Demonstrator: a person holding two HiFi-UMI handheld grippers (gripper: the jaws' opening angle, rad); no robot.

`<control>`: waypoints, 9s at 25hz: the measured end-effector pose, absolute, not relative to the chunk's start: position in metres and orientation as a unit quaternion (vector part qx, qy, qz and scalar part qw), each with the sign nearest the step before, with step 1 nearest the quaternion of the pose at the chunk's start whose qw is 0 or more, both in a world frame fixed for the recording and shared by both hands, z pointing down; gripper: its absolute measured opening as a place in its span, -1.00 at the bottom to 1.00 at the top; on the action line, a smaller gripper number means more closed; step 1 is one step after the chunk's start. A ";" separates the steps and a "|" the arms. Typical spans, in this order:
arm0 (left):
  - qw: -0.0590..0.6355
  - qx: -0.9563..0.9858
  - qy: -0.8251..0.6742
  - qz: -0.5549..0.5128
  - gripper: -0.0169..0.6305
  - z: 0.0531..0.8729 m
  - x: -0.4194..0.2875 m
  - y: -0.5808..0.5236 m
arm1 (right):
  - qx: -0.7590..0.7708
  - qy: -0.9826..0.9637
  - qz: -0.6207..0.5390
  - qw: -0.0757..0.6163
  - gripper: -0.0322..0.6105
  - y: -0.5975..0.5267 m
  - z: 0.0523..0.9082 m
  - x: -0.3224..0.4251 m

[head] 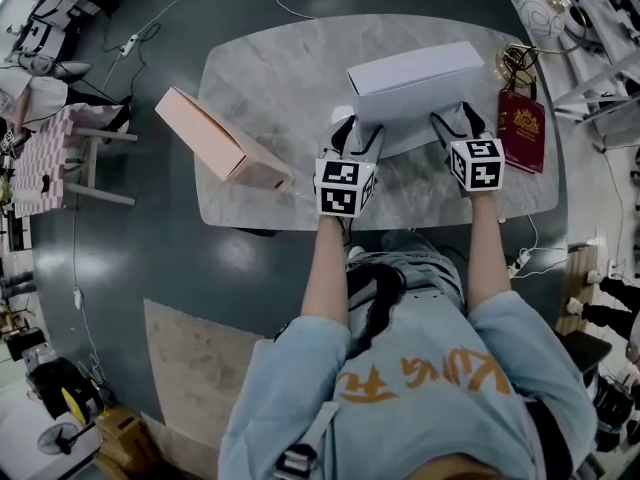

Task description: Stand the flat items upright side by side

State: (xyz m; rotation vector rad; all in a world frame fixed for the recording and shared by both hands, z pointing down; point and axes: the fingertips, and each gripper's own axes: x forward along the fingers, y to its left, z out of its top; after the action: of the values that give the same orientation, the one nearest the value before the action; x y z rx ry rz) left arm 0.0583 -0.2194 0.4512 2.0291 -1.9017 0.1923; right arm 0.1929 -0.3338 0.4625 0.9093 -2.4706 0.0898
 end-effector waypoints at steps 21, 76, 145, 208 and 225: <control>0.191 0.700 -0.686 0.056 -0.56 0.451 0.047 -0.172 | 0.368 -0.893 0.073 0.247 0.00 -0.270 0.458 0.198; 0.279 0.390 -0.872 0.102 0.10 0.519 -0.053 -0.019 | 0.172 -0.956 0.059 0.231 -0.89 -0.163 0.475 0.095; 0.141 0.656 -0.733 0.115 0.26 0.492 -0.235 -0.144 | 0.627 -0.754 0.134 0.146 0.50 -0.207 0.466 0.063; 0.155 0.690 -0.701 0.096 0.22 0.497 -0.209 -0.160 | 0.444 -0.869 0.090 0.199 0.30 -0.246 0.489 -0.046; 0.163 0.680 -0.707 0.104 0.22 0.498 -0.185 -0.152 | 0.283 -0.934 0.051 0.213 0.30 -0.216 0.491 -0.093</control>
State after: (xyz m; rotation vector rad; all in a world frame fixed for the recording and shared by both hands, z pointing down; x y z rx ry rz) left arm -0.1851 -0.1523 0.4979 1.9413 -2.0166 0.2975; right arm -0.0934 -0.2156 0.4912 0.7848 -2.5929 0.1415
